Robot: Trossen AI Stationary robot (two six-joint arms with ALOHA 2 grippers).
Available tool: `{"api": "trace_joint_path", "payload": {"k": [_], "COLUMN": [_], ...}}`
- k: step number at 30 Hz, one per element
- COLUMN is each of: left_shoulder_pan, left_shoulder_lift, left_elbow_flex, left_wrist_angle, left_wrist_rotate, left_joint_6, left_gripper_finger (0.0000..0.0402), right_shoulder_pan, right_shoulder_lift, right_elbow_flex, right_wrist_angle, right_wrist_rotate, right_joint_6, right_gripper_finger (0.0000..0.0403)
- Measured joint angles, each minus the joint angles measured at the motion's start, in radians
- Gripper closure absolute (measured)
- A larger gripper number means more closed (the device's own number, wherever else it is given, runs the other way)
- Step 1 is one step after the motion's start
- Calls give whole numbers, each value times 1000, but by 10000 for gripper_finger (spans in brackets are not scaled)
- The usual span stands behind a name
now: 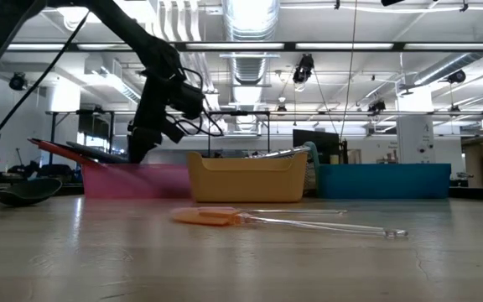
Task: Pick & Place Kitchen Items
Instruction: Put the orange spatula into the yellow bin
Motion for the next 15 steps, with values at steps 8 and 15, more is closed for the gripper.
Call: {"api": "trace_joint_path", "payload": {"k": [8, 15], "left_shoulder_pan": [-1, -3], "left_shoulder_lift": [-24, -29], "left_elbow_flex": [22, 103], "left_wrist_angle": [-109, -185], "left_wrist_rotate": [0, 0], "left_joint_6": [-2, -38], "left_gripper_finger": [238, 237], "right_shoulder_pan": [0, 0], "right_shoulder_lift": [0, 0], "right_elbow_flex": [0, 0], "right_wrist_angle": [0, 0], "right_wrist_rotate": [0, 0], "right_joint_6": [0, 0], "right_gripper_finger": [394, 394]}}
